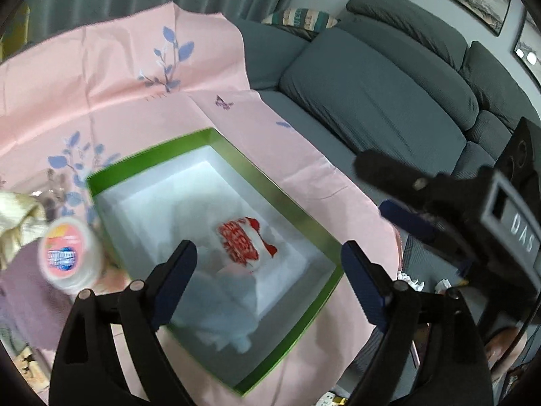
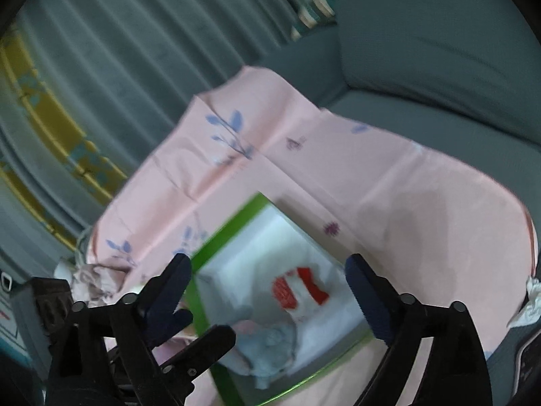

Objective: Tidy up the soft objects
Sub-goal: 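Open the right gripper to drop the sock into the box, then move the right gripper back and grasp the cream juice carton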

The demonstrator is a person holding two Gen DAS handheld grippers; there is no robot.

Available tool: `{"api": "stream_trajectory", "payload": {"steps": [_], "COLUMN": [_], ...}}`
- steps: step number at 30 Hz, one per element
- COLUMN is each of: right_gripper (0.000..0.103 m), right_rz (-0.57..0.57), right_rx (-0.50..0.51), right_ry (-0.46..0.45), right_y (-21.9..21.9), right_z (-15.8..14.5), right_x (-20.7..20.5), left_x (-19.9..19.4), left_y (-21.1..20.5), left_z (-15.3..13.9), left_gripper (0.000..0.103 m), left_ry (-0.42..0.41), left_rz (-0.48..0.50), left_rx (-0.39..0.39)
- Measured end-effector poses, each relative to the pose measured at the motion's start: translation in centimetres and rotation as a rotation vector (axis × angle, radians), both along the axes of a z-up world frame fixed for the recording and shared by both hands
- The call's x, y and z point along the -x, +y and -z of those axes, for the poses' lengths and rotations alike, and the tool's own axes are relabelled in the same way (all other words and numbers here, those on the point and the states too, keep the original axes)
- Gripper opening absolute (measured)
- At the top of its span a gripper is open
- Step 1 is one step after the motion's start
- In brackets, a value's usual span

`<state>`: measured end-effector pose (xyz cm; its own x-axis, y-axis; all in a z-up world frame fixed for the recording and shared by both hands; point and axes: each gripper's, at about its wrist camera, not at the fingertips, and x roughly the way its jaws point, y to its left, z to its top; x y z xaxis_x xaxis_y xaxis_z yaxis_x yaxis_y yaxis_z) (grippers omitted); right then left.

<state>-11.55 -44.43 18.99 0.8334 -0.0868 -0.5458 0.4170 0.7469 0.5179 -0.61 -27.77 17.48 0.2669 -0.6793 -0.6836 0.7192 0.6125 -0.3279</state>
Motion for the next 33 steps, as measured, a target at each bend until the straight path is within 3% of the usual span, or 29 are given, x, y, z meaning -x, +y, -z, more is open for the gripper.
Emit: {"api": "stream_trajectory", "payload": {"steps": [3, 6, 12, 18, 26, 30, 32, 33], "right_gripper": [0.095, 0.096, 0.096, 0.096, 0.096, 0.096, 0.089, 0.079], "right_rz": [-0.012, -0.051, -0.199, -0.419, -0.736, -0.847, -0.879, -0.879], "right_rx": [0.039, 0.079, 0.126, 0.159, 0.098, 0.053, 0.013, -0.006], "right_ry": [-0.027, -0.059, -0.11, -0.106, 0.007, 0.095, 0.161, 0.209], "right_y": [1.3, 3.0, 8.0, 14.9, 23.5, 26.9, 28.0, 28.5], "right_z": [-1.4, -2.7, -4.7, -5.3, -1.8, 1.7, 4.0, 5.3], "right_x": [0.3, 0.1, -1.4, -4.5, -9.0, -11.3, -12.6, -13.2], "left_x": [0.7, 1.2, 2.0, 1.1, 0.6, 0.5, 0.2, 0.1], "left_y": [2.7, 5.0, 11.4, 19.4, 29.1, 33.0, 34.3, 34.7], "left_z": [-1.2, -2.0, -2.4, -0.5, 3.8, 7.2, 9.0, 9.7], "left_gripper": [0.101, 0.102, 0.102, 0.102, 0.102, 0.101, 0.1, 0.1], "left_ry": [-0.012, -0.03, -0.087, 0.011, 0.044, 0.124, 0.172, 0.195], "left_rz": [-0.038, -0.085, -0.269, -0.423, -0.652, -0.703, -0.732, -0.746], "left_rx": [0.04, 0.043, 0.021, 0.048, -0.019, -0.025, -0.018, -0.016]}}
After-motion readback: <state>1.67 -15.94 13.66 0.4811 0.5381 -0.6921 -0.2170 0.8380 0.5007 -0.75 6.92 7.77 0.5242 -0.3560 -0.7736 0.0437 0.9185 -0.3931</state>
